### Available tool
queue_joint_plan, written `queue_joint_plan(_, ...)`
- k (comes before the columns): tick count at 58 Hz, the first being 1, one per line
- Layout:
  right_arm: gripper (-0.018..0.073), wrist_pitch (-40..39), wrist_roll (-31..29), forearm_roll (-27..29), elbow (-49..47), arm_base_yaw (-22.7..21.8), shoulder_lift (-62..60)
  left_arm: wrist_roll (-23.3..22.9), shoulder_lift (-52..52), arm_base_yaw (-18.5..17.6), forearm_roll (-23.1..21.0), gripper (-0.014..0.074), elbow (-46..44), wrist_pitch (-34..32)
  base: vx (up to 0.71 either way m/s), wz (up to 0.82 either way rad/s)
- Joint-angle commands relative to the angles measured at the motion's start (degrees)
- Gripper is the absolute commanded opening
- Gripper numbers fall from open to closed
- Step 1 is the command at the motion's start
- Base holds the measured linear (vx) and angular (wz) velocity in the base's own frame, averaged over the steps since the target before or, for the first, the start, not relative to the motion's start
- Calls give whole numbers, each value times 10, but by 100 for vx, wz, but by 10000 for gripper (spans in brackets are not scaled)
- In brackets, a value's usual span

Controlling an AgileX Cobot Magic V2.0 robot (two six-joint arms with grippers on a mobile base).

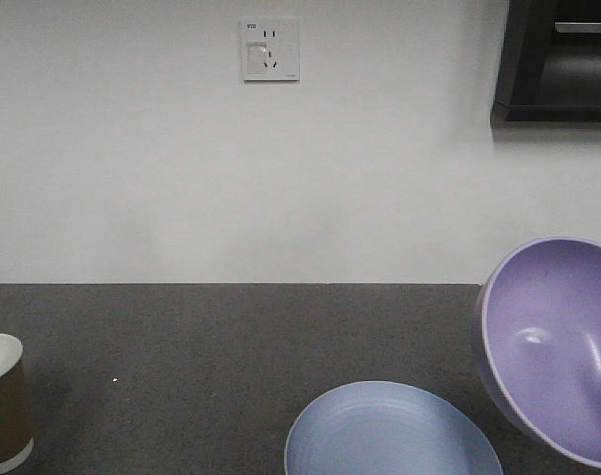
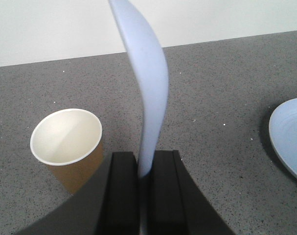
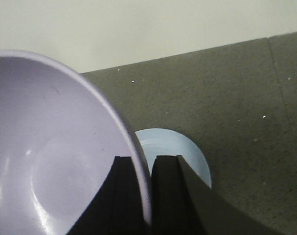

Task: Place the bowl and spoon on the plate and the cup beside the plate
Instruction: 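Lower the lilac bowl onto the pale blue plate and open the right gripper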

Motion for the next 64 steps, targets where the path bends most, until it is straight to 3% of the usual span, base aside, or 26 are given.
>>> queue_joint_plan(1,-8,-19,-4,61,-15,-2,19,-2,-4,-2,-5,0,-16,-49,0,0)
queue_joint_plan(11,-8,-9,-7,110,-18,-2,72,-5,-4,-2,-7,0,-16,-51,0,0)
queue_joint_plan(19,-8,41,-32,104,-48,-2,127,-6,-3,-2,-29,0,-16,-37,0,0)
queue_joint_plan(27,-7,58,-16,81,-102,1,184,-6,-3,-2,-41,0,-16,-32,0,0)
queue_joint_plan(35,-7,50,36,-28,-163,73,242,-6,-3,-2,-41,0,-16,-29,0,0)
queue_joint_plan(47,-7,14,204,-287,-222,195,316,-6,-3,-2,-41,0,-16,-28,0,0)
queue_joint_plan(54,-7,17,234,-341,-246,243,359,-6,-3,-2,-40,0,-16,-26,0,0)
queue_joint_plan(64,-7,13,234,-322,-265,259,424,-6,-3,-2,-40,0,-16,-23,0,0)
